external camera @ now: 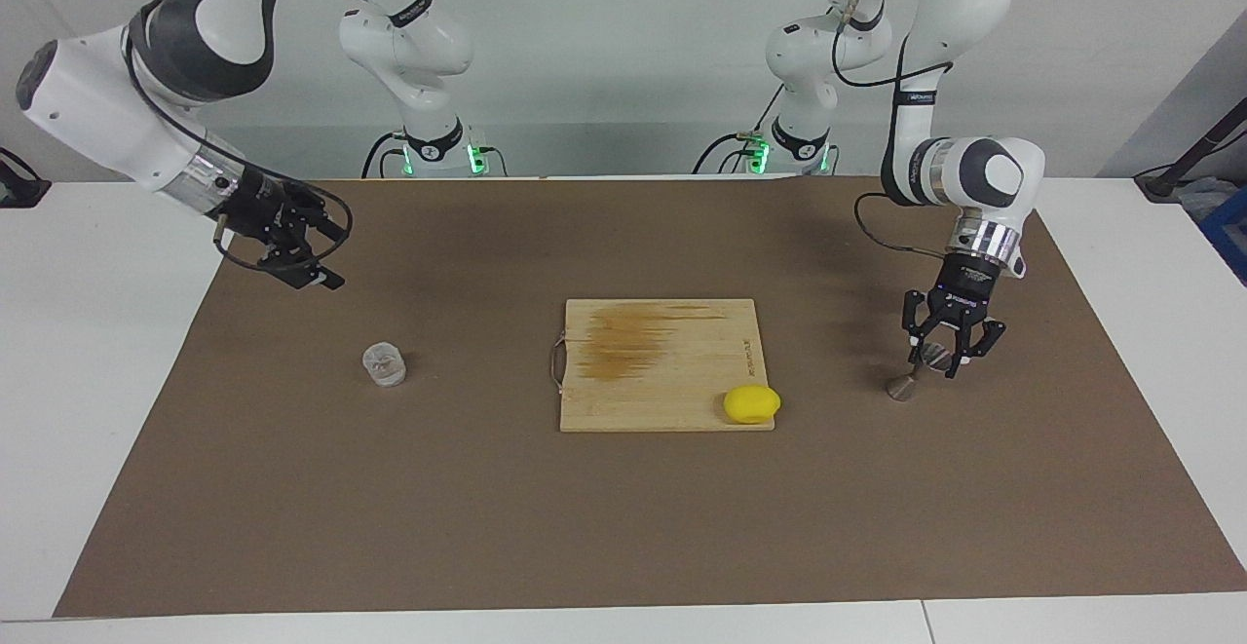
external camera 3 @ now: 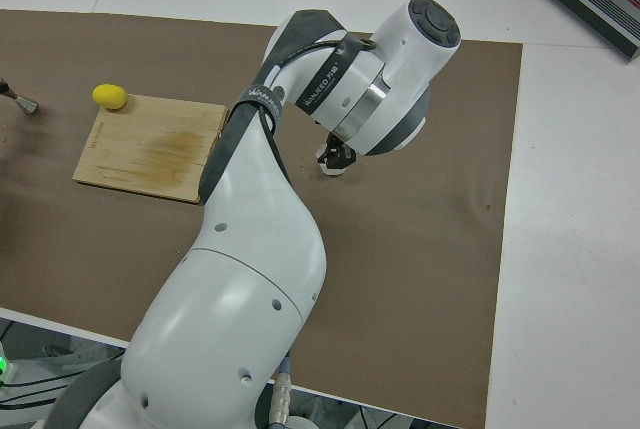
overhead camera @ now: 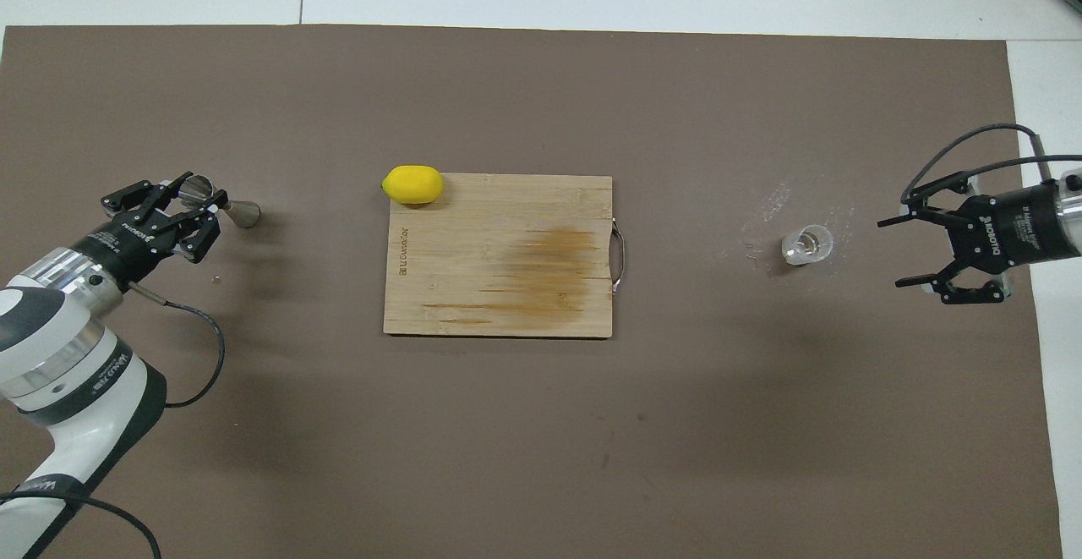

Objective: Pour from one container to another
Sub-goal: 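Grasp the metal cup with the left gripper while the right gripper approaches the glass, then carry the metal cup onto the board while the right gripper grasps the glass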

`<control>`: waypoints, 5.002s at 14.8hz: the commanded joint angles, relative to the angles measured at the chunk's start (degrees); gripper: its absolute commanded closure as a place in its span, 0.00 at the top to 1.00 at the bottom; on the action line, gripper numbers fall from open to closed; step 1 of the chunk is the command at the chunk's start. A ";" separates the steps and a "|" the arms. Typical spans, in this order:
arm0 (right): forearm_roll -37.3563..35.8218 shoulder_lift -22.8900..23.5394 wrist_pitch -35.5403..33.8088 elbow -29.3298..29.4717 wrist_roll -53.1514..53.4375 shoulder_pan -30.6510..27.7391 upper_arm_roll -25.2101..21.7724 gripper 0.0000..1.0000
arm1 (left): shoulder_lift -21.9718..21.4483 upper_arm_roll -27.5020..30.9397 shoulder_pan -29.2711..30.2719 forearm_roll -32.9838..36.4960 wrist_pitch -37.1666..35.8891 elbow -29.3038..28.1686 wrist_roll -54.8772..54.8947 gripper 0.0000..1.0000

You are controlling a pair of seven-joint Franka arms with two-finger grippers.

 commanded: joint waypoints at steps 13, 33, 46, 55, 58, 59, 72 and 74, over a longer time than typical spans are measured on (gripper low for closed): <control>9.67 17.07 6.17 3.17 -0.20 -5.34 0.85 1.00 | -5.20 -0.86 -11.43 1.14 1.05 3.84 0.24 0.00; 13.37 22.61 8.27 4.85 -4.42 -2.26 1.12 1.00 | 8.60 -1.21 -37.89 7.99 9.21 21.15 -16.20 0.00; 15.66 21.56 8.45 0.37 -9.43 -1.91 1.12 1.00 | 13.70 -1.21 -44.92 2.54 17.91 22.03 -15.41 0.00; 15.66 21.47 8.19 0.19 -9.87 -1.47 1.12 1.00 | 14.49 -1.21 -46.24 2.02 19.68 22.47 -15.14 0.00; 15.66 21.38 7.66 0.01 -9.87 -1.29 1.20 0.99 | 14.49 -1.21 -46.25 1.76 19.68 22.39 -15.14 0.00; 15.66 21.38 7.49 0.01 -9.87 -1.29 1.20 0.99 | 14.49 -1.21 -46.33 1.75 19.68 22.30 -15.14 0.00; 16.71 21.12 7.48 0.19 -9.87 -1.38 1.20 0.73 | 14.49 -1.21 -46.68 2.37 19.59 22.12 -14.62 1.00; 16.71 21.12 7.48 0.19 -9.87 -1.38 1.12 0.48 | 14.49 -1.21 -46.77 2.37 19.59 22.12 -14.18 1.00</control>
